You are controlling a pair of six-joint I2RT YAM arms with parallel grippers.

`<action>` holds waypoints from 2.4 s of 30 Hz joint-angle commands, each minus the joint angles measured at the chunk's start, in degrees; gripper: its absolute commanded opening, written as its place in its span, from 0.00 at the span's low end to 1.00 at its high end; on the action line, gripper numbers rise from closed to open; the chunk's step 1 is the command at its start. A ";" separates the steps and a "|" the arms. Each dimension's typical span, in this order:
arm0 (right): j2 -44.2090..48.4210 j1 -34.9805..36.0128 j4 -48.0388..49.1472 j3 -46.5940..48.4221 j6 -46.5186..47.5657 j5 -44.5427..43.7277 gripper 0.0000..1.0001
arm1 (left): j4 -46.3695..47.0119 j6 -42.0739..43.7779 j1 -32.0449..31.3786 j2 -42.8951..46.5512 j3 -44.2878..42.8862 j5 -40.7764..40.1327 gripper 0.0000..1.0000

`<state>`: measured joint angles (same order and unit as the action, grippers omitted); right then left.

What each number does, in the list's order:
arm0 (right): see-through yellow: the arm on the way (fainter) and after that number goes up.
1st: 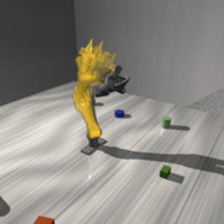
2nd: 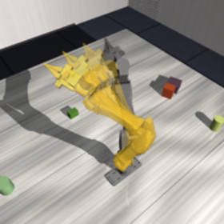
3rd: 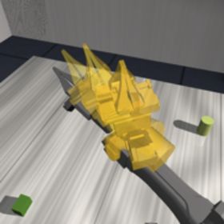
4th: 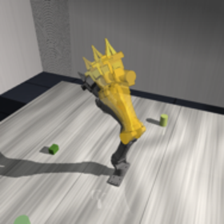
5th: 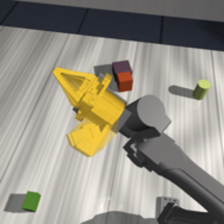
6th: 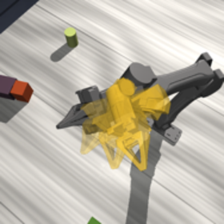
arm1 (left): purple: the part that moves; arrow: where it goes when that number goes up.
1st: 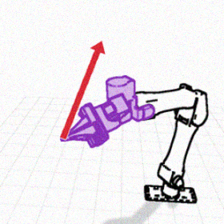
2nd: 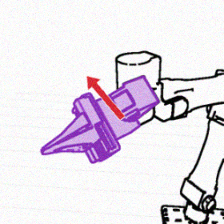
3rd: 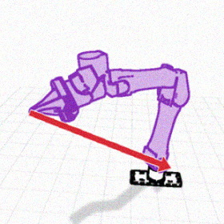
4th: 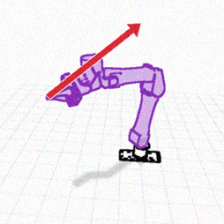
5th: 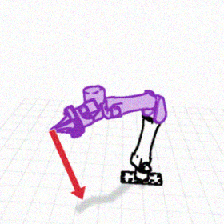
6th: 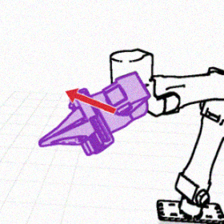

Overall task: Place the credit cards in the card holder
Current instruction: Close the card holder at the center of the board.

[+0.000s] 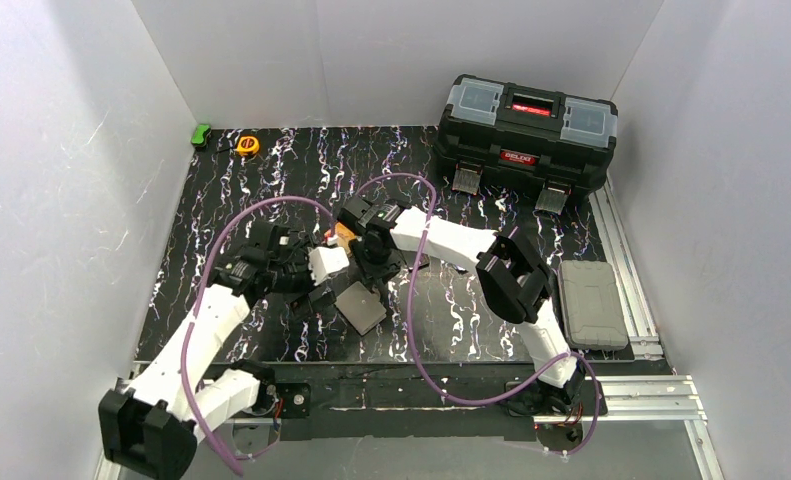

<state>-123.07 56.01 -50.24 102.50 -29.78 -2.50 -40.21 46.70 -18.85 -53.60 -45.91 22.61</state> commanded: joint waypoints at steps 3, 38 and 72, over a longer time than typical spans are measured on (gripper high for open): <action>-0.22 0.42 -0.50 2.89 0.11 -2.15 0.41 | -11.32 -3.05 0.26 -10.17 -4.98 13.10 0.98; 6.61 -4.42 4.15 -4.61 0.16 11.79 0.01 | 28.70 56.52 -0.05 1.87 30.20 28.41 0.65; 2.48 -0.29 8.81 -7.30 -0.56 18.85 0.01 | 23.71 75.60 -1.27 -10.27 28.99 25.00 0.17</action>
<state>-120.07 55.55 -43.40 96.55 -29.78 14.24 -15.84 119.59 -19.88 -64.25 -18.55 48.62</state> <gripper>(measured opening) 0.022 0.181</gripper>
